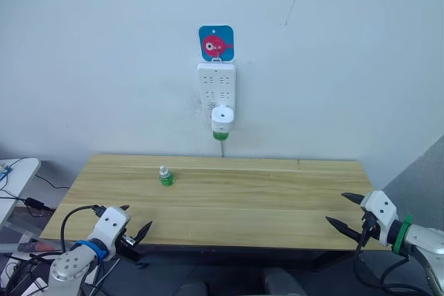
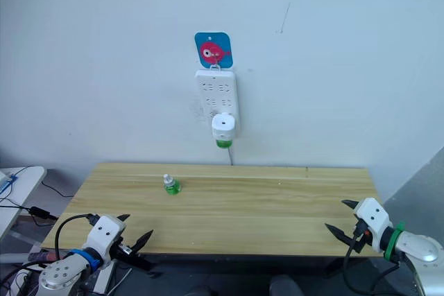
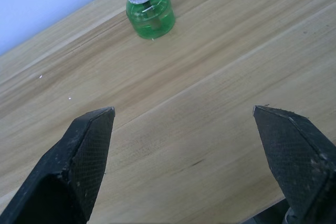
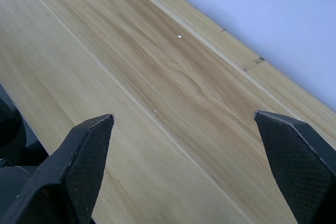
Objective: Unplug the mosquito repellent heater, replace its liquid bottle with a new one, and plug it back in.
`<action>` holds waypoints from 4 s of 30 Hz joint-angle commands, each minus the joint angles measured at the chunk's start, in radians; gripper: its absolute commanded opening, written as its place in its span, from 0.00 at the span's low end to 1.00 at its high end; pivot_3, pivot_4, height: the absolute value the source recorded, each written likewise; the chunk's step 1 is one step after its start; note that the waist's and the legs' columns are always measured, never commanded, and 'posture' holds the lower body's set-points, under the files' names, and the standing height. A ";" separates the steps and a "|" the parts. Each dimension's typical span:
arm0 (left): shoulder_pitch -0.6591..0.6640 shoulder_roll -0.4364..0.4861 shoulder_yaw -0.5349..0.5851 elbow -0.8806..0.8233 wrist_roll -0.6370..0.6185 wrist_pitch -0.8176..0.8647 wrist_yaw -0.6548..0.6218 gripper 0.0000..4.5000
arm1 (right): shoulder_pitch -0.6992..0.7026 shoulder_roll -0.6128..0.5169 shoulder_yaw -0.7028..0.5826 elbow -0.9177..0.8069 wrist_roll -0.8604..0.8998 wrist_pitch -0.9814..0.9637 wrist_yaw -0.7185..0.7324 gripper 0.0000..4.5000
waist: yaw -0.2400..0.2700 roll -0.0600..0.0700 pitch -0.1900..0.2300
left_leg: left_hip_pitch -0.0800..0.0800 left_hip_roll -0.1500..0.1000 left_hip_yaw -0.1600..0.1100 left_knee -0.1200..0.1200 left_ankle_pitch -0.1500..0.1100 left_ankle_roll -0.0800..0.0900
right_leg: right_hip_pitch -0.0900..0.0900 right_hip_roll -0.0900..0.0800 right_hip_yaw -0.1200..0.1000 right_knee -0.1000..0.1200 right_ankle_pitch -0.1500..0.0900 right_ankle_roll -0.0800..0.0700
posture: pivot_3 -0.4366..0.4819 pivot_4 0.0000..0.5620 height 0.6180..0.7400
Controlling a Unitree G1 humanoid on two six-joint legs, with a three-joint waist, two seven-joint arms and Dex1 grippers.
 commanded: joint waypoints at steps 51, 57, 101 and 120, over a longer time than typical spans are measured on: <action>-0.040 0.085 0.083 -0.435 -0.296 0.341 -0.223 1.00 | -0.012 0.050 0.043 -0.529 0.130 0.212 -0.069 1.00 | -0.003 -0.008 0.129 | -0.003 0.001 0.003 0.001 0.000 0.000 | -0.004 0.000 0.006 0.001 0.000 0.001 | 0.35 0.42 1.00; -0.277 0.105 0.077 -0.486 -0.344 0.468 -0.209 1.00 | -0.173 0.107 0.084 -0.741 0.232 0.412 -0.182 1.00 | -0.005 -0.008 0.158 | -0.014 0.000 0.001 0.002 0.000 0.000 | -0.012 0.001 0.005 0.001 0.007 0.012 | 0.32 0.47 1.00; -1.158 -0.063 -0.111 0.105 -0.288 0.504 -0.501 0.68 | -0.362 0.182 0.110 -1.009 0.414 0.736 -0.485 1.00 | -0.055 -0.012 0.219 | -0.035 -0.001 -0.015 0.007 0.000 0.000 | -0.024 0.000 -0.012 0.001 0.012 0.010 | 0.16 0.56 1.00; -1.155 -0.067 -0.097 0.110 -0.271 0.505 -0.517 0.29 | -0.556 0.279 0.265 -0.990 0.245 0.869 -0.741 1.00 | -0.066 -0.006 0.224 | -0.049 -0.002 -0.019 0.020 0.000 0.001 | -0.032 0.000 -0.014 0.004 0.014 0.013 | 0.16 0.56 1.00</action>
